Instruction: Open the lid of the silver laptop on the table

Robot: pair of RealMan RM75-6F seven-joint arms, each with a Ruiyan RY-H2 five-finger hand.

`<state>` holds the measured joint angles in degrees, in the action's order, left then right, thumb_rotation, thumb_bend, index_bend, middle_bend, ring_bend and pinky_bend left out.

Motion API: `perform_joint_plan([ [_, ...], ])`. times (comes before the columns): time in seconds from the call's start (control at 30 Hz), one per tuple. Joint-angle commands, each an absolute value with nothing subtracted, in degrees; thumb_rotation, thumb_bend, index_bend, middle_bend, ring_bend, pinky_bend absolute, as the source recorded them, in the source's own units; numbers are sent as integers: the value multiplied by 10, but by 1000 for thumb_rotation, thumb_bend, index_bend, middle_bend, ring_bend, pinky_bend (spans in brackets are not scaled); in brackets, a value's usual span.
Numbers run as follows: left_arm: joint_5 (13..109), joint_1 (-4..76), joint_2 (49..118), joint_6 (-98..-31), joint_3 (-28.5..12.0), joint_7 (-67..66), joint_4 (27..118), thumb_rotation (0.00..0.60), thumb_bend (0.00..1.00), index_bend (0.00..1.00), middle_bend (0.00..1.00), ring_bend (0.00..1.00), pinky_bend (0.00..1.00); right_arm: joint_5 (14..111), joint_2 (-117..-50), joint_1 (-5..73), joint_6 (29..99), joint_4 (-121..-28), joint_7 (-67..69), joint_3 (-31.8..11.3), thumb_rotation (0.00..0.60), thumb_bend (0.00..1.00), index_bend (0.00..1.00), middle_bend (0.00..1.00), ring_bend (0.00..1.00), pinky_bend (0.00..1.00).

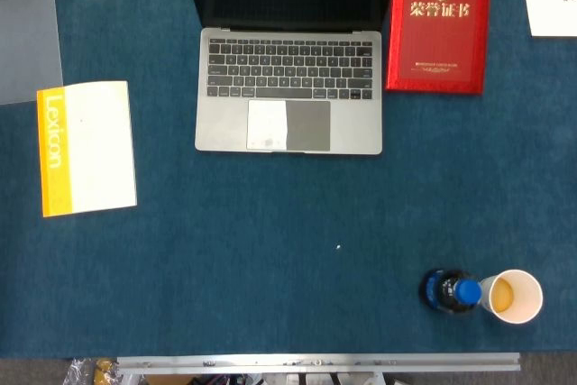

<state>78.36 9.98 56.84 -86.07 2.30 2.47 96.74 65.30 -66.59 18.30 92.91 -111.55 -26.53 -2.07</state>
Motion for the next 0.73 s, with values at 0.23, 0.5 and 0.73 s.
perform_joint_plan([
  [0.23,822,56,577,-896,38,11,974,600,417,137,117,23,40,684,-675,140,945,-1103,-248,-12,600,247,0,70,0,13],
  [0.5,816,29,575,-912,29,39,968,600,417,137,116,23,40,698,-672,120,946,-1104,-241,-25,600,247,0,70,0,13],
  [0.73,812,15,579,-913,21,52,958,600,417,137,116,23,40,706,-669,108,943,-1107,-235,-35,600,247,0,71,0,13],
])
